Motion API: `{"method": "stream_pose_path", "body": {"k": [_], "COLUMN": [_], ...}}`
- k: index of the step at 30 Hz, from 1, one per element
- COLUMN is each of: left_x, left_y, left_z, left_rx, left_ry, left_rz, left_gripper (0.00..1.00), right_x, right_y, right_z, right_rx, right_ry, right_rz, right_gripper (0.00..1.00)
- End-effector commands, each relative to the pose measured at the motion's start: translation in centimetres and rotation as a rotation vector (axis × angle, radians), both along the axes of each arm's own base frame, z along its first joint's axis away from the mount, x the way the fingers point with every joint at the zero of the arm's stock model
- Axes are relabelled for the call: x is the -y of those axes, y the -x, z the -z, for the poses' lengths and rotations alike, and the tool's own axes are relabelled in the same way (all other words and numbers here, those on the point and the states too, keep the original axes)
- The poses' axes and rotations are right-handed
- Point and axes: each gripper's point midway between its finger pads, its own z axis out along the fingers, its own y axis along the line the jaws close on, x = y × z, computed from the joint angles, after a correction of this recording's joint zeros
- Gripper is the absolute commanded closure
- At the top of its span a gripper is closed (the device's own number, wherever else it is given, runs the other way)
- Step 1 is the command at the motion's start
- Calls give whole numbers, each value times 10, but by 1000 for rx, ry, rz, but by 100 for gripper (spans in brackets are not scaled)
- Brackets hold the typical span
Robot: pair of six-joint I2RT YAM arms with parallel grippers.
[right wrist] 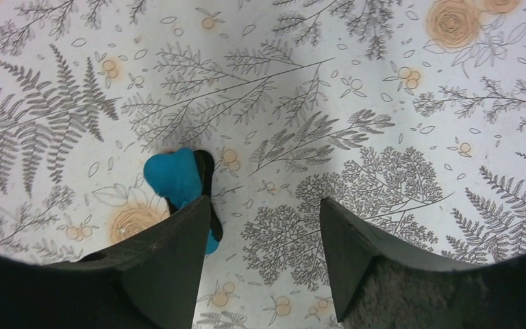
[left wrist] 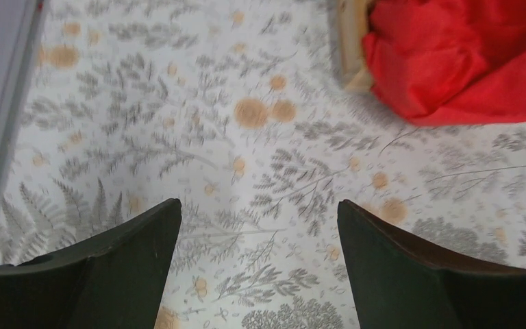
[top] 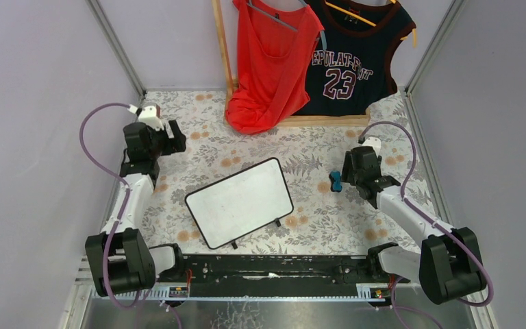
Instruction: Erase the whiteboard
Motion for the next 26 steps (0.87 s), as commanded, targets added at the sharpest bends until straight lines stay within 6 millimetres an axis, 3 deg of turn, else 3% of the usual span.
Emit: {"method": "stream_pose_path", "body": {"k": [1,9,16,26], "left_x": [-20,-21,-12,-5], "left_y": [-12,-10,-1,9], "left_z": [-6,53,71,102], "left_rx": [173,136,165,140], "left_ry": [-5,37,45,29], "left_rz": [-133,-166,-127,-81], "left_gripper": [18,18,18,18], "right_x": [14,14,32,38], "right_y": [-19,-23,-25,-25], "right_z": [-22,-20,-19,-25], "right_rx": [196,257,269,341], "right_ry": [23,-12,47,51], "right_rz": [73,110,210,235], "right_gripper": [33,30,31,33]}}
